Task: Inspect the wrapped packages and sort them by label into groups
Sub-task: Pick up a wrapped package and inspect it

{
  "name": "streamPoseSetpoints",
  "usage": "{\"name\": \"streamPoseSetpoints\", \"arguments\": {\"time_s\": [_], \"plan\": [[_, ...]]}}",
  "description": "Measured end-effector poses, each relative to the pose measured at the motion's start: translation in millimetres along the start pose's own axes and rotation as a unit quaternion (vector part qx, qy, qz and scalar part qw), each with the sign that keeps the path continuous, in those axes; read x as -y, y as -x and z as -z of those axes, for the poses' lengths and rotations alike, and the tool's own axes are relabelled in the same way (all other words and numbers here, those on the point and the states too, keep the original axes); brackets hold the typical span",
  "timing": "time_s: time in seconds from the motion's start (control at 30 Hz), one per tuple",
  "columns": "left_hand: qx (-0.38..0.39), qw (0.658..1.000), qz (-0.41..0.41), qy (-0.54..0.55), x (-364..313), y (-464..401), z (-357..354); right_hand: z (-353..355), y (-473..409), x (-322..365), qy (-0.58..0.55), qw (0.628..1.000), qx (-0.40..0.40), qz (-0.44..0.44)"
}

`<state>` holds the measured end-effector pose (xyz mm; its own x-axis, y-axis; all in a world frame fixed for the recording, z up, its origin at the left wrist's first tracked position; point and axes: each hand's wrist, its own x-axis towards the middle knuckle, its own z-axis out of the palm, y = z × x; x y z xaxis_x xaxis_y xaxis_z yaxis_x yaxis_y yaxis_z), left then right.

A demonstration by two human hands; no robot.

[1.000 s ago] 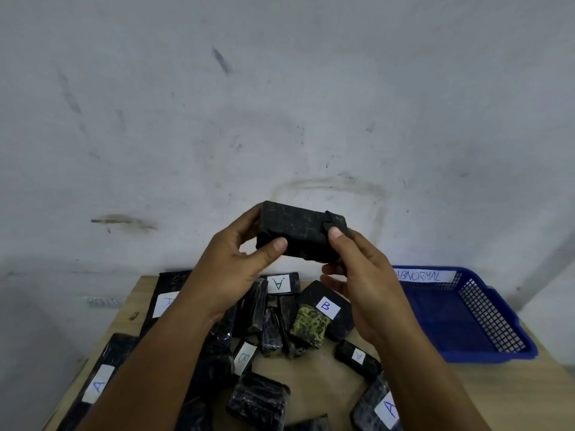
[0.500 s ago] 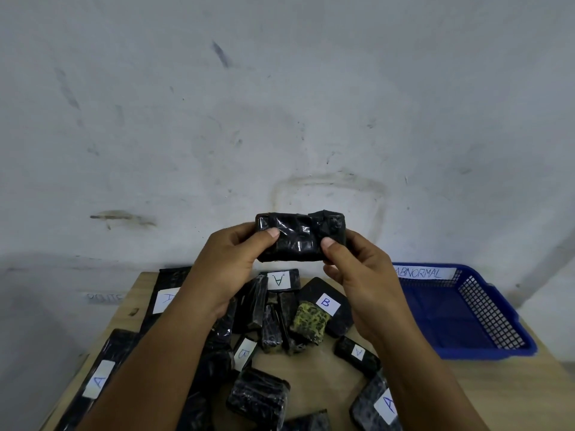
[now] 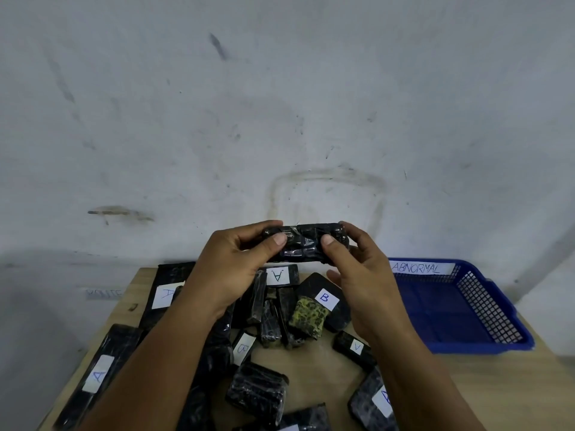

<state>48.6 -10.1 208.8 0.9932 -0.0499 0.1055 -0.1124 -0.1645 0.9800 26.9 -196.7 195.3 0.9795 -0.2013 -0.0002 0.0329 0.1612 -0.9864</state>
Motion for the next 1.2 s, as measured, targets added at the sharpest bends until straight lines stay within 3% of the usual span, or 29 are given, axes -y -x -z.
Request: {"name": "streamPoseSetpoints", "arguments": {"time_s": [0.2,0.33,0.43,0.53,0.73,0.87,1.07,1.2], "plan": [[0.015,0.999,0.037,0.029,3.0,-4.1,1.5,3.7,-1.6,-2.3,0.056,0.997,0.002,0.057],[0.023,0.999,0.005,0.035,5.8,-4.1,4.5,2.8,0.6,1.8,0.022,1.0,0.01,0.009],[0.04,0.999,-0.023,-0.018,11.2,-4.0,7.4,0.4,2.4,5.1,0.009,0.999,0.038,-0.031],[0.065,0.997,-0.016,-0.027,12.8,-2.8,7.8,-0.7,1.7,2.5,-0.032,0.999,0.034,-0.022],[0.004,0.999,0.027,0.029,7.0,-1.9,-1.5,-2.8,3.3,-1.3,-0.027,0.999,0.041,0.005],[0.014,0.997,0.041,0.059,7.3,-0.8,-1.3,-4.5,1.7,-3.0,-0.026,0.999,0.029,0.027],[0.037,0.994,0.055,0.089,12.4,1.1,-3.8,-7.9,1.8,3.6,-0.179,0.984,-0.001,-0.009],[0.1,0.994,0.026,0.029,16.7,4.7,-0.9,-5.4,2.8,11.6,-0.173,0.984,0.033,0.02]]}}
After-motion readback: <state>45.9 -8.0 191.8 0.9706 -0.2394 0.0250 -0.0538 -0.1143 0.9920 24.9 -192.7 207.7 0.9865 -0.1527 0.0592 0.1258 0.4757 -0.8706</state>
